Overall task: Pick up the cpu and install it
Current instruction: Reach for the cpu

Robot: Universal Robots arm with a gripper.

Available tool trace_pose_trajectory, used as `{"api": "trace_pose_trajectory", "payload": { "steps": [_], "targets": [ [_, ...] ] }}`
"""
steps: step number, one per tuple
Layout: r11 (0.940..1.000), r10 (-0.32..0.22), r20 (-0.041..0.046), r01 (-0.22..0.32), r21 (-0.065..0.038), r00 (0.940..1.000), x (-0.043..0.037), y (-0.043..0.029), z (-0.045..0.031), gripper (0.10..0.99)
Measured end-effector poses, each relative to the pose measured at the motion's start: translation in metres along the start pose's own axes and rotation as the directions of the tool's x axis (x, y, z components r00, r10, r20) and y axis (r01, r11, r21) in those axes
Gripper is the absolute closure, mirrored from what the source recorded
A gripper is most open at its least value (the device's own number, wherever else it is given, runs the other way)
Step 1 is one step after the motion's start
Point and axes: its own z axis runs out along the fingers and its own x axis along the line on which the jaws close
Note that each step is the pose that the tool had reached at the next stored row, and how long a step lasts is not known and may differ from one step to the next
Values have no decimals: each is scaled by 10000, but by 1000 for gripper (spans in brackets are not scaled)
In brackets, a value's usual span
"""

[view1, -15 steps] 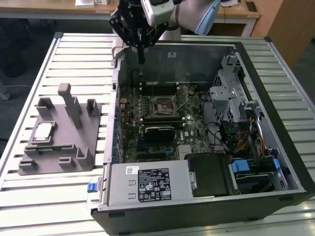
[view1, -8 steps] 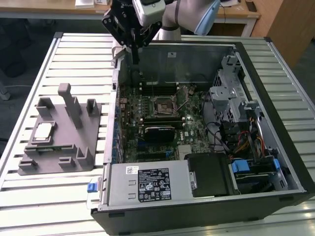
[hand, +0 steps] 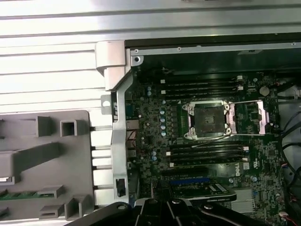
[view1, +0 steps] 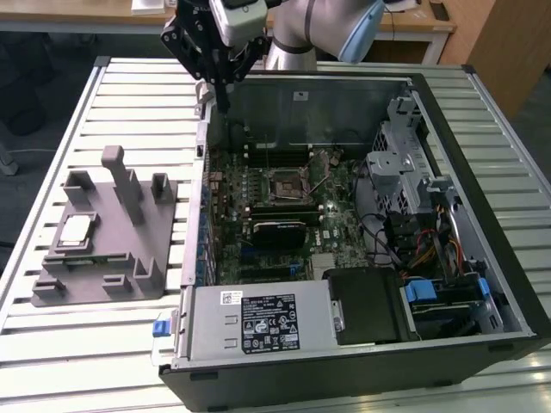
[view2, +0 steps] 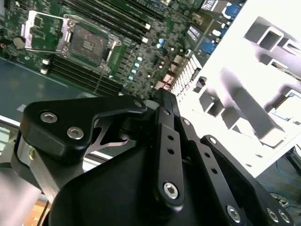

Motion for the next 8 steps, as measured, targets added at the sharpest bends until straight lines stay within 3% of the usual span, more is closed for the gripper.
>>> {"api": "trace_pose_trajectory", "payload": {
  "steps": [8],
  "targets": [
    [10000, 0, 0, 0, 0, 10000, 191, -14, -1, 973]
  ]
}}
